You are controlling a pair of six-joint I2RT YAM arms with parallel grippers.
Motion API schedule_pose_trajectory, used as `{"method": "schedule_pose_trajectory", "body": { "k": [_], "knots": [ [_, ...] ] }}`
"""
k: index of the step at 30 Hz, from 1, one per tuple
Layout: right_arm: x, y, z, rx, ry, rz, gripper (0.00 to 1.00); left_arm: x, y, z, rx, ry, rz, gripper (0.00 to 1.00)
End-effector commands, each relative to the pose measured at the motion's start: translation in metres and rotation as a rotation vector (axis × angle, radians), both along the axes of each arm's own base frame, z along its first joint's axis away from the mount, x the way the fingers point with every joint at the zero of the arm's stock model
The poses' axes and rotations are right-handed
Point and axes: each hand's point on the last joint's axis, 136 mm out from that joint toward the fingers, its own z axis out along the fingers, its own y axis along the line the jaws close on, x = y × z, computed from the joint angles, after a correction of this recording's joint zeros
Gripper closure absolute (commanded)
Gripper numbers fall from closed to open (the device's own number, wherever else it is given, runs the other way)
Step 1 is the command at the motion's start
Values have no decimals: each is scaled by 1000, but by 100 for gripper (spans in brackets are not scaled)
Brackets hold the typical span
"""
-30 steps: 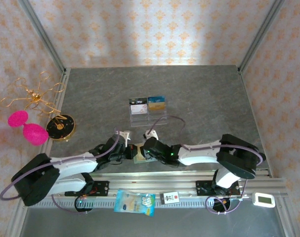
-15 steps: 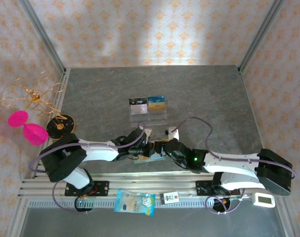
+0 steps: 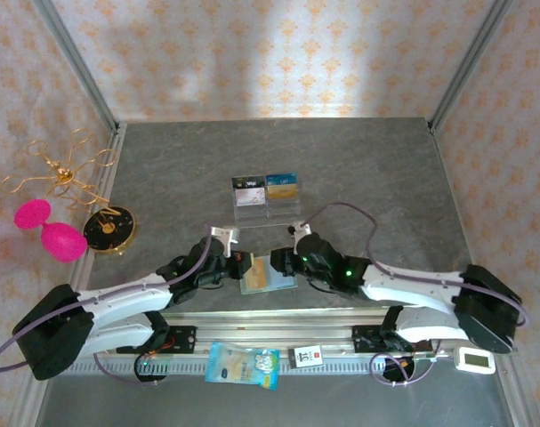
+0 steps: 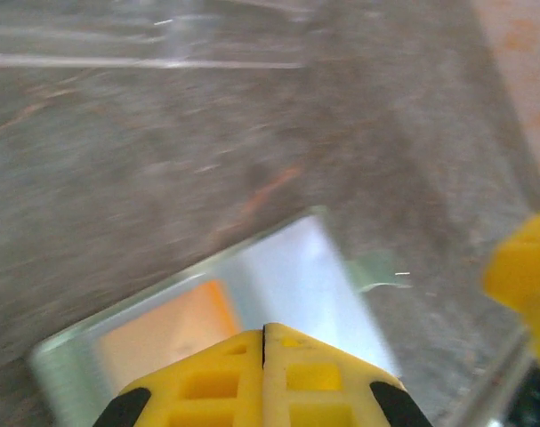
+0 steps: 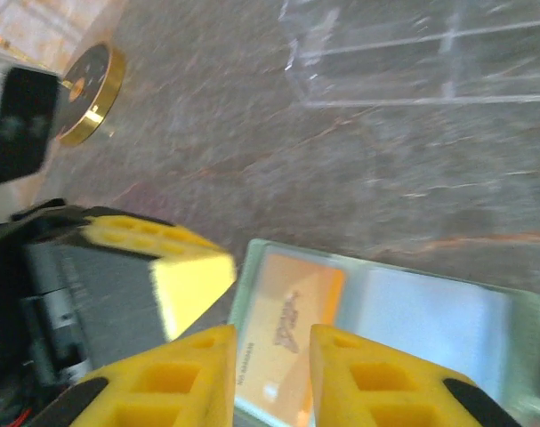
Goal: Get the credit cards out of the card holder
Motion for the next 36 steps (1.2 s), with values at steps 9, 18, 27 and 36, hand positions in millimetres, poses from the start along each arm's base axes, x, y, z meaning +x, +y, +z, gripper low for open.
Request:
{"method": "schedule_pose_trajectory", "body": {
  "k": [9, 18, 27, 36],
  "knots": [
    [-12, 39, -60, -58, 293, 140, 80, -6, 9, -35, 103, 65, -23, 100],
    [-3, 25, -82, -153, 324, 35, 82, -14, 14, -37, 121, 60, -34, 100],
    [2, 16, -95, -210, 329, -18, 79, -19, 25, -61, 186, 108, -17, 100],
    [0, 24, -96, -185, 336, 17, 85, -27, 22, -76, 202, 160, -52, 100]
  ]
}}
